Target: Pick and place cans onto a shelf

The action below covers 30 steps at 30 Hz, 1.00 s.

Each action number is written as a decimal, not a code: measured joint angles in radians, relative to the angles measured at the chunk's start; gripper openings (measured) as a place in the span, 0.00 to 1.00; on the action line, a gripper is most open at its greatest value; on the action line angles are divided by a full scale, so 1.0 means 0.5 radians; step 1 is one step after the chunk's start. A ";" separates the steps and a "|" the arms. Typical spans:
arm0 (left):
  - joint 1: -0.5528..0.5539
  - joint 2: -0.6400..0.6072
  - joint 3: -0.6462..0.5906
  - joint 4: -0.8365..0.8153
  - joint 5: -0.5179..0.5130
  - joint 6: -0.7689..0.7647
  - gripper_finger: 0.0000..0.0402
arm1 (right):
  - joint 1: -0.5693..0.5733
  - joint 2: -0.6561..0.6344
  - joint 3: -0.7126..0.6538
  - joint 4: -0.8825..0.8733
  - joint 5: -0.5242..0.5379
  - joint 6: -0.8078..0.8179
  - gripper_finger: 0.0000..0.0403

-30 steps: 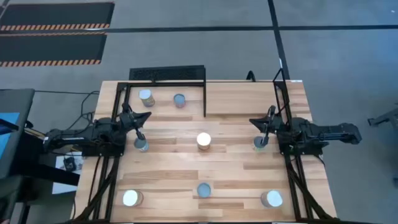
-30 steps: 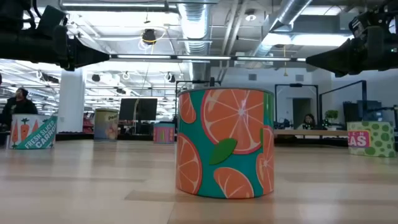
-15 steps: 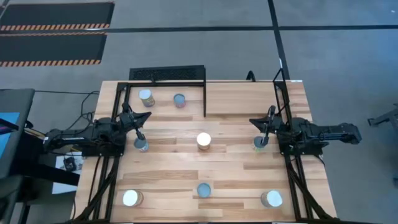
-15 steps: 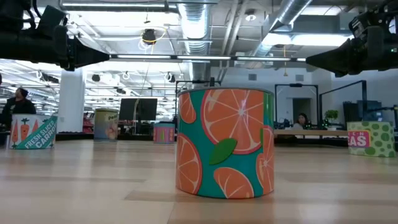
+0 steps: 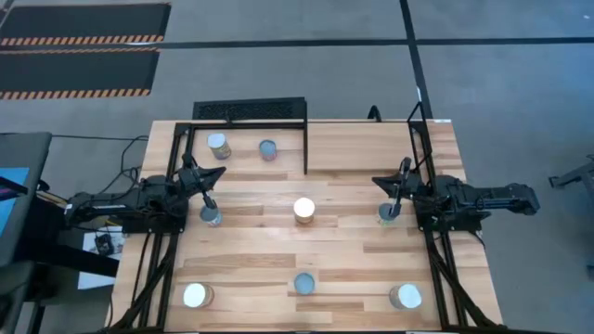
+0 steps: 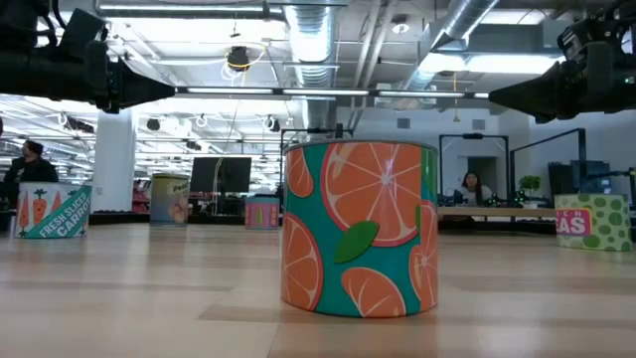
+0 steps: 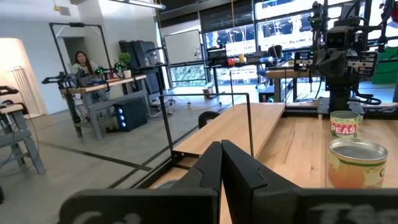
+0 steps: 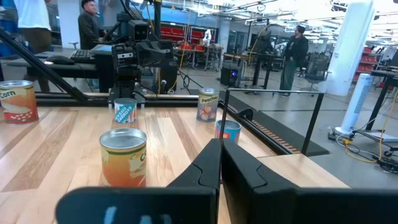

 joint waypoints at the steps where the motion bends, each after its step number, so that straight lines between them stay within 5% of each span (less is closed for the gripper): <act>1: 0.001 -0.001 0.000 0.000 0.000 0.000 0.00 | 0.001 0.000 0.000 0.000 0.000 0.000 0.10; 14: 0.000 -0.001 0.000 0.000 0.001 -0.033 0.00 | 0.001 0.000 0.000 0.000 0.000 0.000 0.10; 26: 0.004 -0.001 0.000 0.048 -0.013 -0.819 0.00 | 0.001 0.000 0.000 0.000 0.000 0.000 0.10; 30: 0.004 -0.001 0.001 0.062 -0.015 -0.830 0.00 | 0.000 0.000 0.000 0.000 0.000 0.000 0.10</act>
